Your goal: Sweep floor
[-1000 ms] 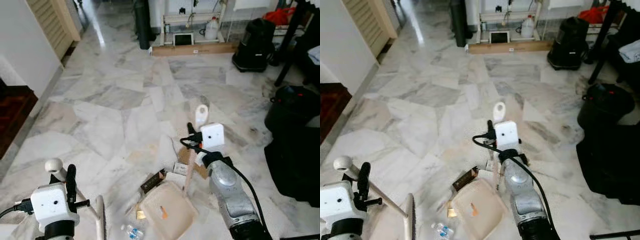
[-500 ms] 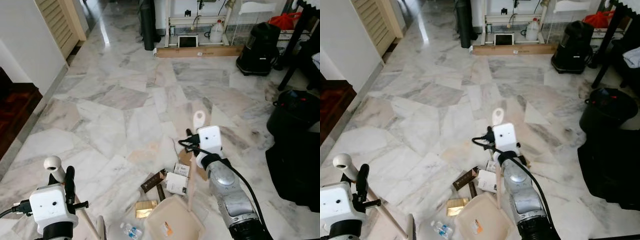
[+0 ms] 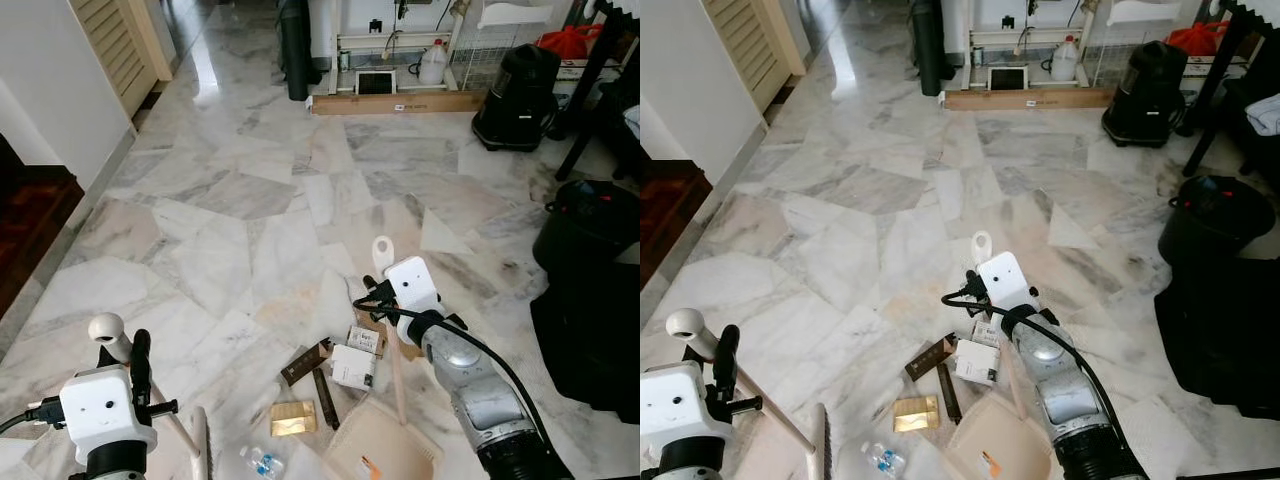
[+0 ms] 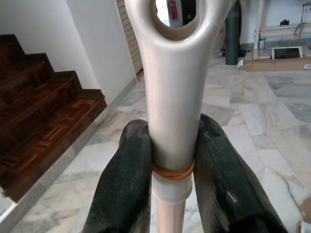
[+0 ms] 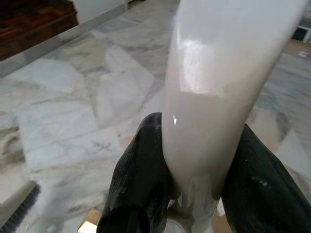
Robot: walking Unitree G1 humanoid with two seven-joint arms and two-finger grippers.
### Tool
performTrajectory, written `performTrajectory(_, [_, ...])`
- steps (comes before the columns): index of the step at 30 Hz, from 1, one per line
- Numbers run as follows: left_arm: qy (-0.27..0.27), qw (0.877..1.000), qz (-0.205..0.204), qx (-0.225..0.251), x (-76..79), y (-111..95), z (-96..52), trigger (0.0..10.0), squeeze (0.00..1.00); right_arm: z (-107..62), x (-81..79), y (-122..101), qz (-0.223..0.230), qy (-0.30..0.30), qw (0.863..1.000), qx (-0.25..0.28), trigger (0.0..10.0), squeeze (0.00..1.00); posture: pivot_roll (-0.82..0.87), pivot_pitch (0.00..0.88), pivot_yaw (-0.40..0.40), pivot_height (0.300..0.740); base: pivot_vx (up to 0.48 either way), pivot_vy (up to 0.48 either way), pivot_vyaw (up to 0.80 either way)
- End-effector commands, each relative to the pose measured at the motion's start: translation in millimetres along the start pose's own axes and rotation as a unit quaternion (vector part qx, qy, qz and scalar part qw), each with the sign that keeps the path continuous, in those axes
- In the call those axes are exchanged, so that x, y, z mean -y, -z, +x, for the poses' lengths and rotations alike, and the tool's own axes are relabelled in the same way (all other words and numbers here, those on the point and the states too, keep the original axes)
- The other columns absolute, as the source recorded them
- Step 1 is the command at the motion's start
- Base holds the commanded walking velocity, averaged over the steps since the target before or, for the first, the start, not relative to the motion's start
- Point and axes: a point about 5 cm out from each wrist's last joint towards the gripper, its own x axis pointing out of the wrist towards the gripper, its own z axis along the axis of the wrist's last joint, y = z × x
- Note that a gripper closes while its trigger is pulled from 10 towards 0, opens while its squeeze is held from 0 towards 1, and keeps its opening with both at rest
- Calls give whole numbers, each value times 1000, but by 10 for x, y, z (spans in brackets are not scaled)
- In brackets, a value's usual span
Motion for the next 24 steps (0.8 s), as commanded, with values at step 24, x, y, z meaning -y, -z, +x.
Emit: performTrajectory(24, [-22,999,20,17,-90,-43,-8,10000,0,-33,274,-223,101,226,964,93,10000,0,-43,137,83,740,0,0,0])
